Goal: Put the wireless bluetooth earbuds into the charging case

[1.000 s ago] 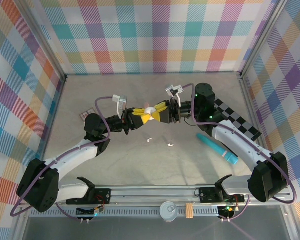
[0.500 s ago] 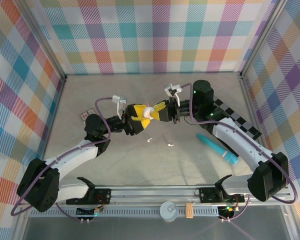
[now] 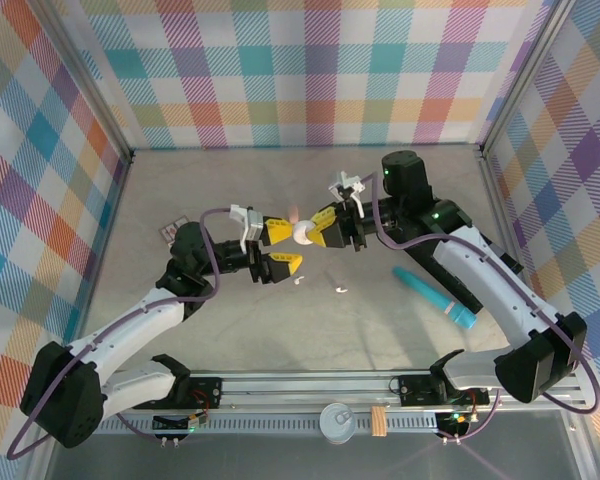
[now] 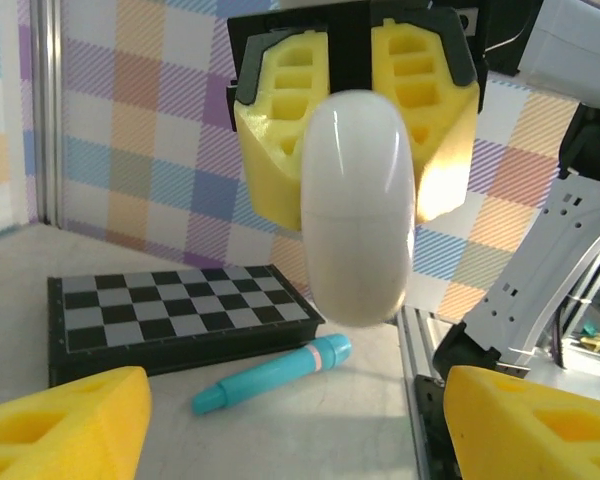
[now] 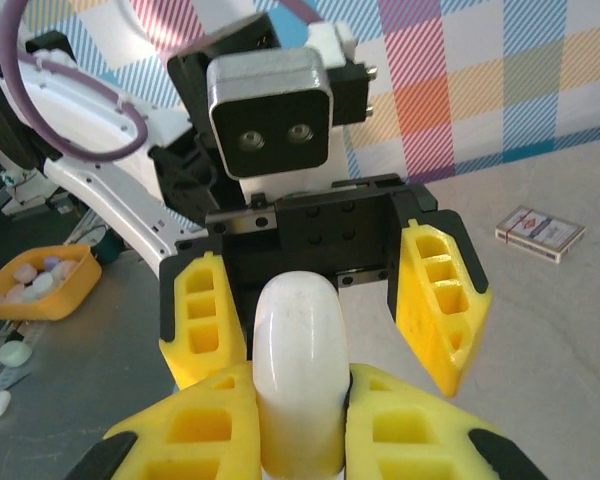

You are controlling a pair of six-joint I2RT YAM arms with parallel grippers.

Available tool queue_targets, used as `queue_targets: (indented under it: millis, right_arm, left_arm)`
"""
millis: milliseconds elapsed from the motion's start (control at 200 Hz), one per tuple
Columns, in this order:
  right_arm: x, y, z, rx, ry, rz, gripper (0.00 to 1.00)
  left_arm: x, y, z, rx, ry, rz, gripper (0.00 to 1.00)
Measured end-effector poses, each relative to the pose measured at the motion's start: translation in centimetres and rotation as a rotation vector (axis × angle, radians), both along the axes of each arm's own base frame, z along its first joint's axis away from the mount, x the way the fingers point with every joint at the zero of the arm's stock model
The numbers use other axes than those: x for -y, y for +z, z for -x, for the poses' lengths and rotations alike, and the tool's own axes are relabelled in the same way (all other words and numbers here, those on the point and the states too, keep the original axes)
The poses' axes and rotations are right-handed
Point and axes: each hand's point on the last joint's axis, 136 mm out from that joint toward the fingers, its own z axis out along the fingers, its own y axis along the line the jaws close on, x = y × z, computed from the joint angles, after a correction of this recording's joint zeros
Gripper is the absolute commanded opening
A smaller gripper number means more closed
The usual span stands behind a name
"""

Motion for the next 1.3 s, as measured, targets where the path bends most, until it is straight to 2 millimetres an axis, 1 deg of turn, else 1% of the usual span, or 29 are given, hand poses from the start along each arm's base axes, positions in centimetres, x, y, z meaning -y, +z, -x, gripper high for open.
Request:
queue_targets:
  millis: [190,295,440,515,610,730,800,880,965,1000,1040,1115,1300]
  right_arm:
    - [-0.5,-1.6,0.1,-0.019,0.022,0.041,0.04]
    - [-0.7,-2.2,0.0,-0.021,0.024,0.057,0.05]
    - [-0.7,-2.3,0.0,-0.011,0.019,0.061,0.05]
    - [-0.7,-2.3,0.0,-0.010,0.019,0.061,0.05]
    - [-0.8,-2.3,0.0,-0.010,0.021,0.061,0.05]
    - [-0.8,-2.2,0.1,-0.011,0.027,0.059,0.05]
    - [-0.8,-2.1,0.2,-0.008,0.029,0.056,0.06]
    - [-0.9,-2.0,0.2,-0.001,0.030,0.050,0.10]
    - [-0.9,-1.9,0.1,0.003,0.027,0.050,0.30]
    - [-0.9,-1.9,0.0,0.004,0.023,0.050,0.36]
    - [-0.9,-2.0,-0.2,0.003,0.011,0.054,0.40]
    - [-1.0,-1.9,-0.6,0.005,-0.014,0.058,0.43]
    - [-1.2,-2.0,-1.5,-0.002,-0.067,0.070,0.46]
  left_arm:
    - [0.4,0.0,0.1,-0.001,-0.030,-0.027,0.56]
    - [0.5,0.2,0.3,-0.006,-0.045,-0.031,0.52]
    - [0.7,0.3,0.7,-0.008,-0.062,-0.031,0.42]
    - [0.7,0.3,0.8,-0.009,-0.068,-0.030,0.40]
    - [0.8,0.4,0.9,-0.013,-0.074,-0.028,0.32]
    - [0.8,0.4,0.8,-0.018,-0.074,-0.023,0.26]
    - [0.8,0.5,0.8,-0.023,-0.076,-0.019,0.20]
    - [0.8,0.5,0.8,-0.031,-0.076,-0.016,0.13]
    - [0.8,0.6,0.8,-0.028,-0.075,-0.015,0.09]
    - [0.8,0.6,0.8,-0.025,-0.073,-0.016,0.09]
    - [0.8,0.5,0.8,-0.020,-0.075,-0.019,0.09]
    - [0.9,0.2,0.9,-0.011,-0.077,-0.033,0.09]
    - [0.7,-0.7,0.8,-0.008,-0.061,-0.070,0.09]
